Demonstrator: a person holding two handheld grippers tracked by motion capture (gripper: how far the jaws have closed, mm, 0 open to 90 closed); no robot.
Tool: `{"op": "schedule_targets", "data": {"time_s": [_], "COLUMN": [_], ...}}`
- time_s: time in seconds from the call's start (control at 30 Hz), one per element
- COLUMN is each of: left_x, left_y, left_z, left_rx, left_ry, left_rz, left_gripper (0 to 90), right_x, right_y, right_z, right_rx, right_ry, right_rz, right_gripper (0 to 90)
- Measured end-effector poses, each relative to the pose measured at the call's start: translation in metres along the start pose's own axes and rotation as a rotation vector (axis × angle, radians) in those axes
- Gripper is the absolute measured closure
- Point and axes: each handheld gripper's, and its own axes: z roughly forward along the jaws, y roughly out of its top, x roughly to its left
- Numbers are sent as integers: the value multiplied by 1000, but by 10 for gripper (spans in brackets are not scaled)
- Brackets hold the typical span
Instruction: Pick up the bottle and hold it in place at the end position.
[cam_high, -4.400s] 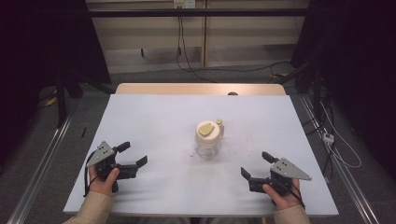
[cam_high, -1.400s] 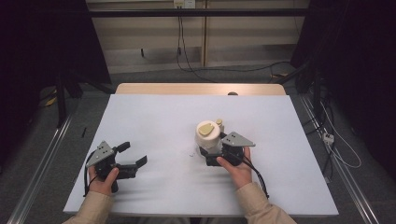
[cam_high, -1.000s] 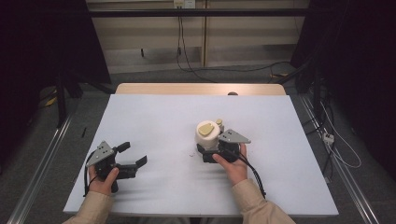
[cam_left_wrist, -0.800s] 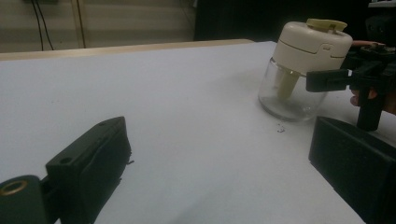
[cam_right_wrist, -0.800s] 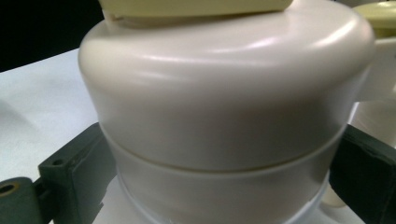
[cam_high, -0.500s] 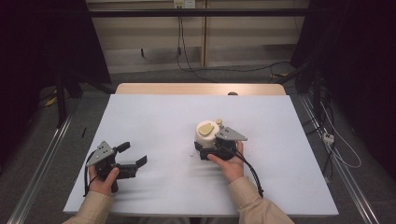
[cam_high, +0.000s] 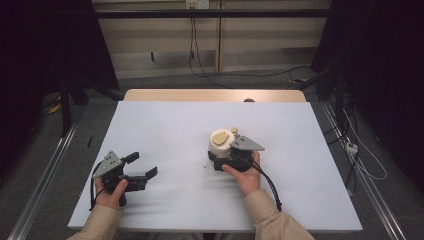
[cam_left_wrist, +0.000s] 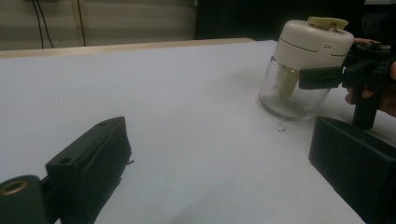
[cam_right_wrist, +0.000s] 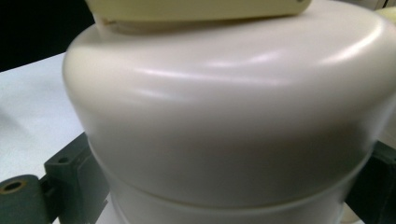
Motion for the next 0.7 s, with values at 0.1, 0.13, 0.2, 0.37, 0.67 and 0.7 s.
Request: {"op": "schedule_targets", "data": {"time_s": [0.1,0.13,0.2,0.37,0.67,0.7], "left_x": [0,0,0,0,0,0], "left_y": [0,0,0,0,0,0], "left_z": [0,0,0,0,0,0], "left_rx": [0,-1,-1,-1,-2,-2], "left_ry": [0,0,-1,-2,-1,-2], "left_rz": [0,0,1,4,2,3], "left_gripper": [48,48,48,48,48,48], "right_x": [0,0,0,-1,1,1], "right_y": [0,0,0,-1,0,0], "right_z": [0,0,0,-1,-1,-1], "right_rx": [-2,-3,-4,-10,-22,-23], "right_ry": [2,2,1,1,1,-2], "right_rz": [1,0,-1,-3,-21,-21], "right_gripper": [46,46,47,48,50,50]}}
